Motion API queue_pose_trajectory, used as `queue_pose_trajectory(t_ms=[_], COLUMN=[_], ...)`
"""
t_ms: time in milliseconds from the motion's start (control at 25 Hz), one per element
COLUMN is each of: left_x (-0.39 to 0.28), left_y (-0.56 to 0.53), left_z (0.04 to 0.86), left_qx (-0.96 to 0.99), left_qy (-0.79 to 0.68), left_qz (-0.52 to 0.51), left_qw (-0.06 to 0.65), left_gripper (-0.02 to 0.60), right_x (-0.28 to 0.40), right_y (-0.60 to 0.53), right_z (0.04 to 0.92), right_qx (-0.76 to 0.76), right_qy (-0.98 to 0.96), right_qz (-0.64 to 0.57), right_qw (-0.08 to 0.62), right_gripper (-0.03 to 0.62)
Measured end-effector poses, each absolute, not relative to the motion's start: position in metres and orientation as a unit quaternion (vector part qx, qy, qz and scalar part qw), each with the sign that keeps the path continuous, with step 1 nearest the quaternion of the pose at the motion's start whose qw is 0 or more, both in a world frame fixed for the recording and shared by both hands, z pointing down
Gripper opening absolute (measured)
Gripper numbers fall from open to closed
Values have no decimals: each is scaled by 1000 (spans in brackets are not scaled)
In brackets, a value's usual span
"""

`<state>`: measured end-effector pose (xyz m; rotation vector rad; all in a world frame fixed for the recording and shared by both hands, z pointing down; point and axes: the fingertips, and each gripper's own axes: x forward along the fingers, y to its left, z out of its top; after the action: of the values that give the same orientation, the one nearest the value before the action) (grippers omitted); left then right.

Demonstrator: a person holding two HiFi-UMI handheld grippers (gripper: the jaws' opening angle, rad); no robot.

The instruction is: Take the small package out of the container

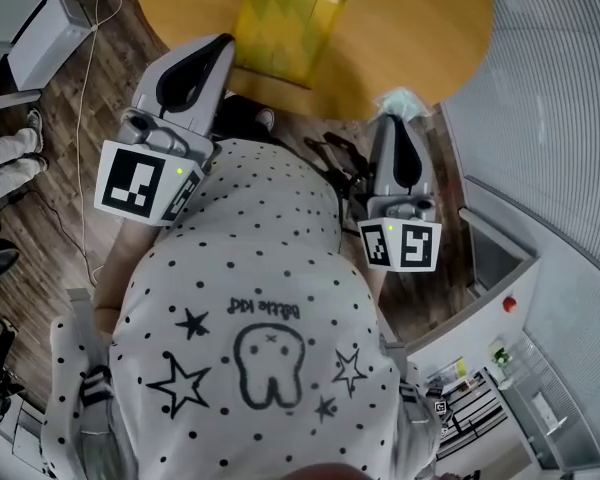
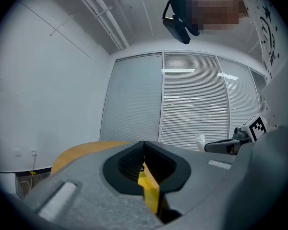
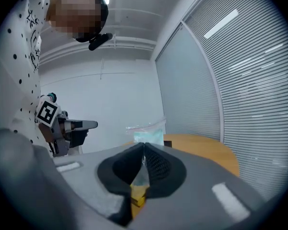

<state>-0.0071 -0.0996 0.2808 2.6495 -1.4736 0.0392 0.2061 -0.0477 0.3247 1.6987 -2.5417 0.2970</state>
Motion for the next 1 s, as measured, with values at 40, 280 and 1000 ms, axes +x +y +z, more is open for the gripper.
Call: queue_pose_trajectory(t_ms=[40,280,1000], left_x=[-7,-9,-8], left_y=[-99,-100,-98], left_z=[281,280,283], left_qx=[873,874,873], left_qy=[-485,-483,-485], left_qz=[12,12,13], left_qw=[56,52,54], left_gripper=[11,11,9], right_x=[206,203,208], right_y=[-48,-48,-49], right_z=[325,325,323], right_qx=[553,554,561], right_qy=[-827,-826,-821], right_qz=[97,100,101], right_qw=[35,33,32], right_gripper=[5,5,5])
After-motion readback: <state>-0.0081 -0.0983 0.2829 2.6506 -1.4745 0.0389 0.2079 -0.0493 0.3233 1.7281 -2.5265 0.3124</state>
